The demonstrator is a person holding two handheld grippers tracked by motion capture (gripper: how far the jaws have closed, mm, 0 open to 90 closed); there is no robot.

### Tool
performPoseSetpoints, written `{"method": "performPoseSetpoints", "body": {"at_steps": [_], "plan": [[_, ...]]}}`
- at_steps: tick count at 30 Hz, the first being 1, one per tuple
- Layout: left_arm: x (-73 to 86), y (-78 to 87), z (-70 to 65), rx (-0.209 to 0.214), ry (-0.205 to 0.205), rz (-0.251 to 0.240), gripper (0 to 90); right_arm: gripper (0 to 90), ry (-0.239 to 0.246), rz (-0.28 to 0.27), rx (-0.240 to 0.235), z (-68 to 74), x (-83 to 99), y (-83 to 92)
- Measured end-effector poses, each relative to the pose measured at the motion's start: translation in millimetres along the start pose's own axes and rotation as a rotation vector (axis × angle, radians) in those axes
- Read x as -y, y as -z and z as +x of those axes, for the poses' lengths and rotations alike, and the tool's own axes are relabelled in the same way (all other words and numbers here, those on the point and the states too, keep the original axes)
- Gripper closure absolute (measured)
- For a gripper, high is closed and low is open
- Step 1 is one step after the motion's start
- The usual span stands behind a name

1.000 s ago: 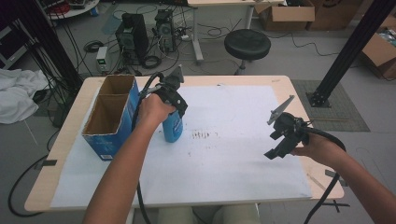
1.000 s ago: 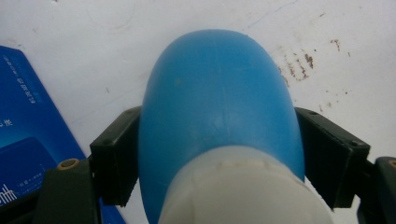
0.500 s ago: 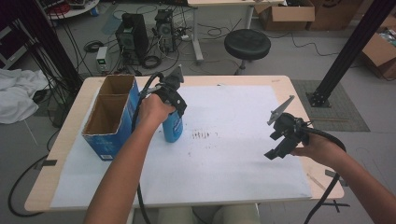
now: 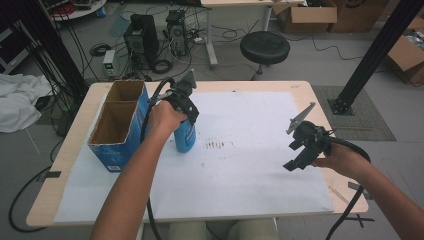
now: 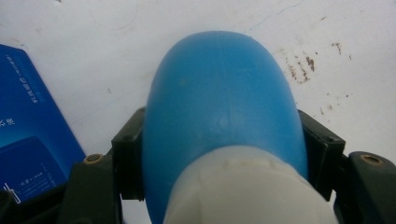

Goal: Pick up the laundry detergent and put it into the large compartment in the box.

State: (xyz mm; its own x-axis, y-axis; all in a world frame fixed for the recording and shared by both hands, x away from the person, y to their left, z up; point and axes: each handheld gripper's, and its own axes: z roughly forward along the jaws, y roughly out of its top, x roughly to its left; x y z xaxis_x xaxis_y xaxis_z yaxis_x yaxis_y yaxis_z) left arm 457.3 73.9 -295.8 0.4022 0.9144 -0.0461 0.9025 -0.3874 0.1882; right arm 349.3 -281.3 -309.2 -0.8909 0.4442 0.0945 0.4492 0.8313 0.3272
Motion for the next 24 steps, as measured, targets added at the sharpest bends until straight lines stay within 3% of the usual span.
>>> {"method": "performPoseSetpoints", "body": {"at_steps": [24], "plan": [[1.0,3.5,-0.8,-0.026,-0.009,-0.021,37.6,18.1,-0.004,0.005,-0.006,-0.5,0.2,-1.4]]}}
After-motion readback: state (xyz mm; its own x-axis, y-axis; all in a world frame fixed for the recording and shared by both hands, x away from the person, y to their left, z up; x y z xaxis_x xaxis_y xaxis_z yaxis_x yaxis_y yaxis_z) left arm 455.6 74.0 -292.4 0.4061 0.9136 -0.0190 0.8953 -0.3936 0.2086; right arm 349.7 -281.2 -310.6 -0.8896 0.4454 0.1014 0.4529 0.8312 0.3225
